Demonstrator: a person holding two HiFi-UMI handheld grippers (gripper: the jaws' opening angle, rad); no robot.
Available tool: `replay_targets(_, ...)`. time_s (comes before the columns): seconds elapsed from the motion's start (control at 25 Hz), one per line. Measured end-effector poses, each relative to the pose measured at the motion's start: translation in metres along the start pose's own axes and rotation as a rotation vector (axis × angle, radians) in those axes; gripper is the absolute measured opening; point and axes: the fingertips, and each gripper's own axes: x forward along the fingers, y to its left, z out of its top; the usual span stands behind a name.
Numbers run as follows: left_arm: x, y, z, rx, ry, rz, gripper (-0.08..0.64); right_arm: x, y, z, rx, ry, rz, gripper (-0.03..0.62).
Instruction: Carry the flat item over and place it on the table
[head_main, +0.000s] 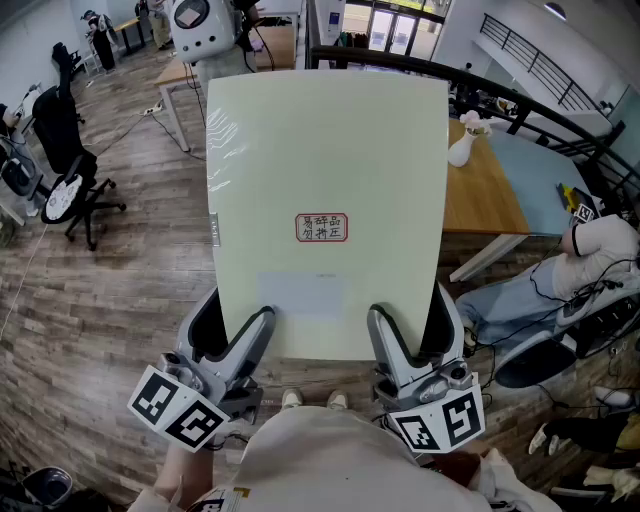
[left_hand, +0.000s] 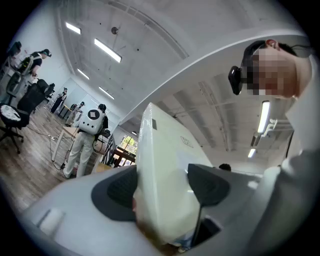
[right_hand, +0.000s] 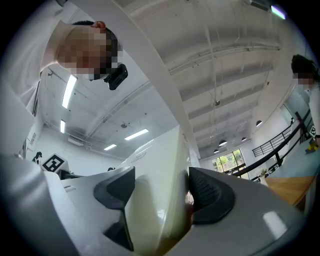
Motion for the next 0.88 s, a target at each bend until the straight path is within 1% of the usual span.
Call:
replay_targets(0.32, 0.008, 0.005, -0.004, 0.019, 0.003, -0.004, 0.318, 0.004, -0.008, -0.008, 0.012, -0.013, -0.008, 0.325)
replay_targets(0.56, 0.019, -0.005, -0.003, 0.018, -0.007, 0.005, 0.318, 0.006, -0.02, 0.0, 0.001, -0.02, 0.004, 0.327)
replay_targets(0.76, 0.016, -0.001, 0.005, 0.02, -0.004, 0.011, 0.316, 0.011, -0.014, 0.003, 0.004, -0.016, 0.002, 0.328)
replay_targets(0.88, 0.027, -0.018, -0.005, 0.022, 0.002, 0.014, 0.316, 0.0, -0.032, 0.007, 0.011, -0.012, 0.0, 0.327)
